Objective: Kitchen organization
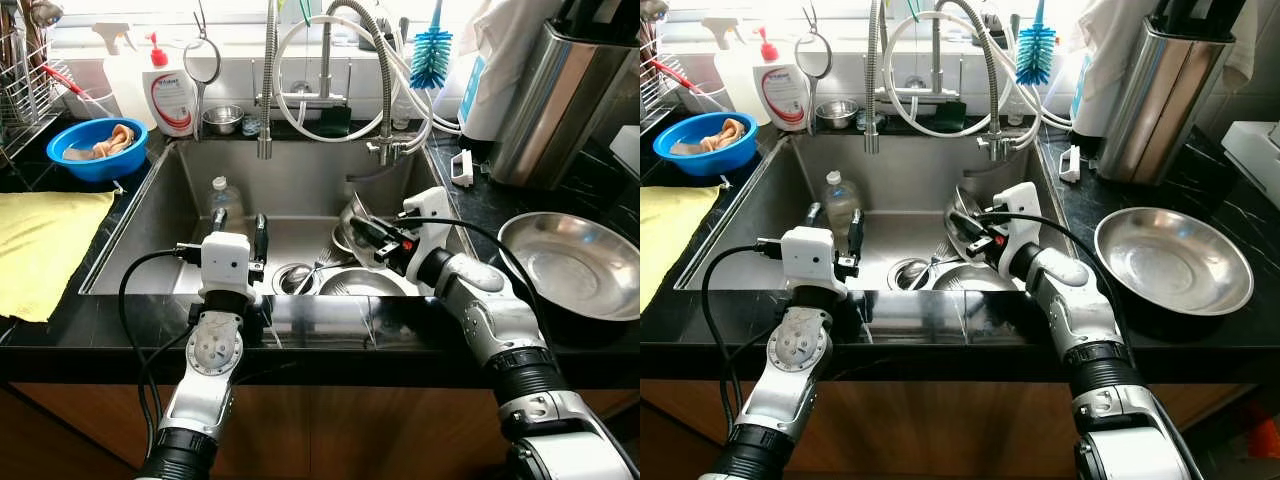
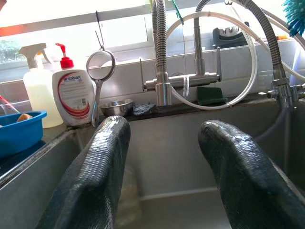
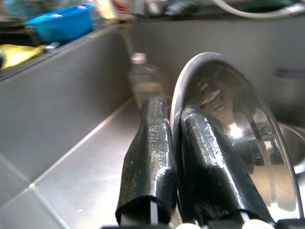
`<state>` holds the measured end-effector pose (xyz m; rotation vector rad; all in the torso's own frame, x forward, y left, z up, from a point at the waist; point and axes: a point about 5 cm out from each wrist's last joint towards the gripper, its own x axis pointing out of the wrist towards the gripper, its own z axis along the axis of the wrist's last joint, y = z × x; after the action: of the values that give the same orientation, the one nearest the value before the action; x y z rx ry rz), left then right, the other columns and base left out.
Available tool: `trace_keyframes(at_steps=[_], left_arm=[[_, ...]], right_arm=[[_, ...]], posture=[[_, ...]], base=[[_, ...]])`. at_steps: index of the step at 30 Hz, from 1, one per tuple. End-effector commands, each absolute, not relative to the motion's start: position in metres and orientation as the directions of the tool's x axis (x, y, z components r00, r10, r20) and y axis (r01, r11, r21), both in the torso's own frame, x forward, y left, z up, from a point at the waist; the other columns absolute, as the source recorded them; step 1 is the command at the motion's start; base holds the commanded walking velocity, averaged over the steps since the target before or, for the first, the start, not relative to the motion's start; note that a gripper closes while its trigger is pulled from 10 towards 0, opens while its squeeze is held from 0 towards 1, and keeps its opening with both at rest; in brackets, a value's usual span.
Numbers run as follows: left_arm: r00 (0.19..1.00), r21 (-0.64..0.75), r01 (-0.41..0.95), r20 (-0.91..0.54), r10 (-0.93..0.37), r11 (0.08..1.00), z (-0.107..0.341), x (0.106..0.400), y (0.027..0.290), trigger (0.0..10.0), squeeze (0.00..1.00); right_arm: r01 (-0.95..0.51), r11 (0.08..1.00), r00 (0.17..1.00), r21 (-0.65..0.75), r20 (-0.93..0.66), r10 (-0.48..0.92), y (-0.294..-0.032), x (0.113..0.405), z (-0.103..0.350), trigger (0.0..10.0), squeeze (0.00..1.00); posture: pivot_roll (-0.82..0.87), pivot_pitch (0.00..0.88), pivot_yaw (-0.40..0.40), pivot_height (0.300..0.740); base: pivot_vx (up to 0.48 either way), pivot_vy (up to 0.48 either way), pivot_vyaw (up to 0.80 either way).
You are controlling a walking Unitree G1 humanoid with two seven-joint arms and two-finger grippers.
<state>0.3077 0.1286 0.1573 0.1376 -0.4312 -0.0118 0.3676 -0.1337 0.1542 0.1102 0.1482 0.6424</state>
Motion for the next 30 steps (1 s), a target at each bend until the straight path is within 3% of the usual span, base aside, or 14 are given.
trace_keyframes(at_steps=[1, 19, 21, 24, 25, 26, 27, 29, 30], left_arm=[[0.927, 0.146, -0.036, 0.374, -0.022, 0.989, 0.149, 0.307, 0.137, 10.0, 0.0], [0.931, 0.15, -0.012, 0.361, -0.044, 0.989, 0.149, 0.304, 0.13, 10.0, 0.0], [0.934, 0.154, -0.017, 0.356, -0.039, 0.988, 0.148, 0.302, 0.134, 10.0, 0.0], [0.935, 0.157, -0.02, 0.354, -0.037, 0.987, 0.147, 0.301, 0.135, 10.0, 0.0], [0.935, 0.157, -0.022, 0.353, -0.036, 0.987, 0.147, 0.301, 0.136, 10.0, 0.0], [0.936, 0.158, -0.022, 0.351, -0.035, 0.987, 0.147, 0.301, 0.136, 10.0, 0.0], [0.936, 0.158, -0.022, 0.35, -0.035, 0.987, 0.147, 0.301, 0.136, 10.0, 0.0], [0.936, 0.158, -0.02, 0.349, -0.037, 0.987, 0.147, 0.301, 0.135, 10.0, 0.0], [0.936, 0.159, -0.018, 0.349, -0.038, 0.987, 0.147, 0.301, 0.135, 10.0, 0.0]], right_arm=[[-0.545, 0.829, 0.827, 0.128, -0.078, 0.556, -0.139, 0.375, 0.165, 10.0, 0.0], [-0.408, 0.903, 0.893, 0.135, -0.145, 0.426, -0.15, 0.382, 0.152, 10.0, 0.0], [-0.382, 0.914, 0.902, 0.139, -0.161, 0.402, -0.151, 0.382, 0.15, 10.0, 0.15], [-0.381, 0.914, 0.902, 0.139, -0.163, 0.401, -0.151, 0.382, 0.15, 10.0, 0.16], [-0.384, 0.914, 0.9, 0.134, -0.169, 0.402, -0.151, 0.382, 0.148, 10.0, 0.54], [-0.381, 0.916, 0.9, 0.128, -0.178, 0.399, -0.151, 0.381, 0.146, 10.0, 0.67], [-0.379, 0.916, 0.9, 0.128, -0.18, 0.397, -0.151, 0.381, 0.146, 10.0, 0.87], [-0.378, 0.917, 0.901, 0.129, -0.178, 0.397, -0.15, 0.381, 0.146, 10.0, 0.87], [-0.378, 0.917, 0.901, 0.129, -0.177, 0.397, -0.15, 0.381, 0.146, 10.0, 1.0]], posture=[[-0.09, 0.0, -0.026, 0.74], [-0.08, 0.0, -0.012, 0.74], [-0.07, 0.0, -0.011, 0.74], [-0.07, 0.0, -0.011, 0.74], [-0.07, 0.0, -0.009, 0.74], [-0.07, 0.0, -0.008, 0.74], [-0.07, 0.0, -0.004, 0.74], [-0.07, 0.0, -0.001, 0.74], [-0.07, 0.0, 0.001, 0.74]], base=[[0.0, 0.0, 0.0], [0.0, 0.0, 0.0], [0.0, 0.0, 0.0], [0.0, 0.0, 0.0], [0.0, 0.0, 0.0], [0.0, 0.0, 0.0], [0.0, 0.0, 0.0], [0.0, 0.0, 0.0], [0.0, 0.0, 0.0]])
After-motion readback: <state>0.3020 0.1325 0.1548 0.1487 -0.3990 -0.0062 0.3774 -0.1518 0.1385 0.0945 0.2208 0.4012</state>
